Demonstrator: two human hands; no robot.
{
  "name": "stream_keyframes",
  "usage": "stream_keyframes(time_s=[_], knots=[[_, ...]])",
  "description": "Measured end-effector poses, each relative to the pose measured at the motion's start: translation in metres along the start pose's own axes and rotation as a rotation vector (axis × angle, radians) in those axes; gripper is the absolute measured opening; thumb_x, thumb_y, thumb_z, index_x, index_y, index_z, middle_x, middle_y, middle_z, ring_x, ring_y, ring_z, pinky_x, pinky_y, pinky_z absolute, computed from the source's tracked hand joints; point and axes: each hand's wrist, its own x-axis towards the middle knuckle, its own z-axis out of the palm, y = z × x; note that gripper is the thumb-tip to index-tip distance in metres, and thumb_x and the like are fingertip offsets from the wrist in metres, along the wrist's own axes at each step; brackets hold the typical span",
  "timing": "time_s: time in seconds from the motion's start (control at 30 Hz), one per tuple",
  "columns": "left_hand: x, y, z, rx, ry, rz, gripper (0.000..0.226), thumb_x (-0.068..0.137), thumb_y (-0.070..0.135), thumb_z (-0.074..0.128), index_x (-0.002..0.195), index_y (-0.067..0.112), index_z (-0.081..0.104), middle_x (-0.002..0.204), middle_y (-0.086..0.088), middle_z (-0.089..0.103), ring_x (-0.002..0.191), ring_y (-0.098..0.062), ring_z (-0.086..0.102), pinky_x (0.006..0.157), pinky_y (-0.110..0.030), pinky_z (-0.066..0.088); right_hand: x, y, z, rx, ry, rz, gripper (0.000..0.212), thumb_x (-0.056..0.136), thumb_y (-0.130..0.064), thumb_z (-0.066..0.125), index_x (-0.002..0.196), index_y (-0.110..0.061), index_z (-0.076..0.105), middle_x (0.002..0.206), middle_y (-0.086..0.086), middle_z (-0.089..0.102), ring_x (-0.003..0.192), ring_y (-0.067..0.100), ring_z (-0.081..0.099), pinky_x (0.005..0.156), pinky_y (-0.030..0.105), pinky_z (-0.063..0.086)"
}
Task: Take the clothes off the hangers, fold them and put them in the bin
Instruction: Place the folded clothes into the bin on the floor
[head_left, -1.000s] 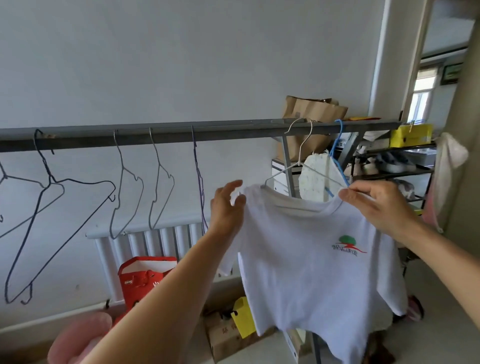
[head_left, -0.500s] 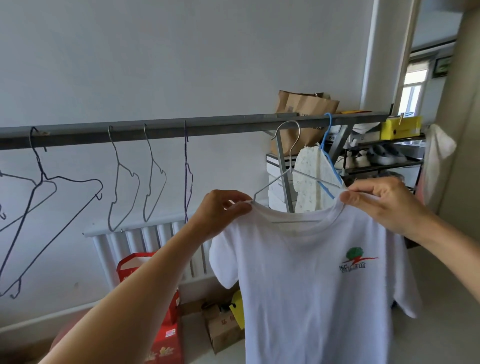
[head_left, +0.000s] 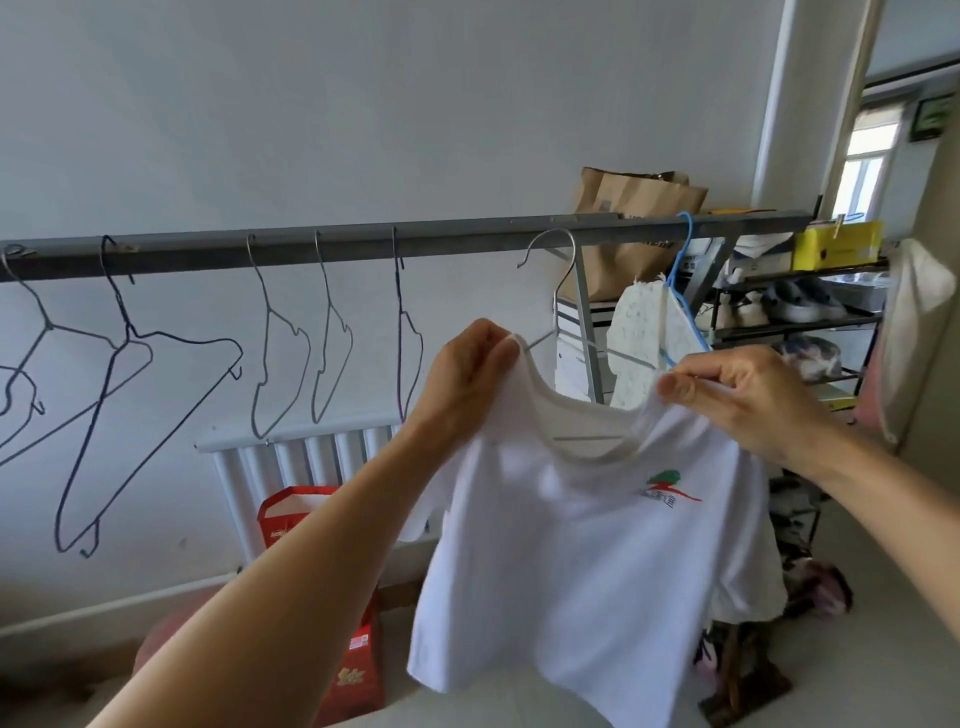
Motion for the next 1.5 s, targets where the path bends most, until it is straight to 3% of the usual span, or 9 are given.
stream_keyframes(time_s=[0.07,0.17,0.27,0.43,0.53,0.63,0.87,1.1,1.5], knots=[[-0.002,-0.004,0.002,0.122,-0.002,0.006,0.02,0.097,0.034,0.045,0.078,0.026,0.045,0.067,0.01,0.05,0.064,-0.015,0.047,0.06,-0.035,0.04,0.001,0.006,0.006,-0.004,0.029,-0.006,0.038,0.086,-0.044,0.06,0.063,-0.013,0.065,0.044,-0.007,0.04,0.043,0.003,0.033,0.044,0.014,0.026],[-0.005,-0.014,-0.005,0.183,0.063,-0.037,0.019,0.098,0.037,0.04,0.085,0.024,0.043,0.074,0.01,0.053,0.074,-0.024,0.05,0.07,-0.041,0.045,0.001,0.015,0.005,0.046,0.143,0.051,0.061,0.091,-0.045,0.056,0.06,0.005,0.038,0.045,-0.011,0.029,0.042,0.003,0.025,0.043,0.013,0.023],[-0.006,-0.028,-0.017,0.187,0.203,-0.119,0.018,0.102,0.032,0.04,0.09,0.019,0.044,0.076,0.009,0.051,0.074,-0.021,0.048,0.071,-0.039,0.041,-0.008,0.026,0.0,0.006,0.263,0.081,0.053,0.093,-0.047,0.054,0.063,-0.004,0.056,0.043,-0.009,0.032,0.04,0.004,0.027,0.042,0.013,0.022],[-0.012,-0.03,-0.01,0.182,0.196,-0.162,0.021,0.103,0.035,0.039,0.091,0.018,0.043,0.075,0.007,0.05,0.069,-0.013,0.047,0.066,-0.037,0.038,-0.012,0.042,0.02,0.014,0.198,0.199,0.092,0.074,-0.084,0.041,0.091,0.004,0.063,0.053,0.007,0.038,0.055,0.01,0.038,0.055,0.024,0.032],[-0.017,-0.026,-0.001,0.179,0.149,-0.155,0.023,0.103,0.034,0.04,0.093,0.014,0.043,0.076,0.006,0.05,0.068,-0.011,0.047,0.062,-0.033,0.037,0.0,0.032,0.031,0.282,0.18,0.243,0.059,0.086,-0.066,0.048,0.105,-0.013,0.064,0.062,0.003,0.039,0.051,0.009,0.033,0.042,0.015,0.026],[-0.021,-0.03,0.002,0.149,0.142,-0.175,0.025,0.103,0.032,0.043,0.09,0.011,0.044,0.073,0.003,0.05,0.065,-0.011,0.045,0.059,-0.029,0.037,0.01,0.033,0.033,0.37,0.19,0.284,0.03,0.09,-0.038,0.058,0.093,-0.009,0.063,0.062,0.001,0.042,0.041,0.009,0.029,0.038,0.018,0.02],[-0.022,-0.057,-0.007,0.087,0.133,-0.263,0.023,0.099,0.027,0.051,0.079,0.016,0.05,0.066,0.005,0.048,0.062,-0.012,0.043,0.054,-0.02,0.035,0.029,0.03,0.006,0.694,0.33,0.303,0.027,0.1,-0.02,0.046,0.08,-0.009,0.061,0.062,-0.001,0.056,0.036,0.006,0.033,0.033,0.017,0.022],[-0.025,-0.061,-0.024,0.037,0.042,-0.333,0.024,0.098,0.036,0.054,0.088,0.016,0.062,0.077,-0.005,0.063,0.066,-0.014,0.055,0.057,-0.023,0.045,0.069,0.008,0.007,0.424,0.611,0.139,0.026,0.101,-0.021,0.046,0.079,-0.013,0.058,0.062,0.003,0.048,0.037,0.011,0.042,0.035,0.021,0.031],[-0.018,-0.039,-0.039,0.073,-0.044,-0.378,0.02,0.092,0.02,0.061,0.073,0.02,0.066,0.061,0.012,0.057,0.055,-0.003,0.049,0.049,-0.013,0.038,0.088,0.018,0.088,0.142,0.468,0.129,0.025,0.103,-0.026,0.039,0.101,-0.009,0.059,0.076,0.007,0.058,0.056,0.017,0.064,0.047,0.02,0.053]])
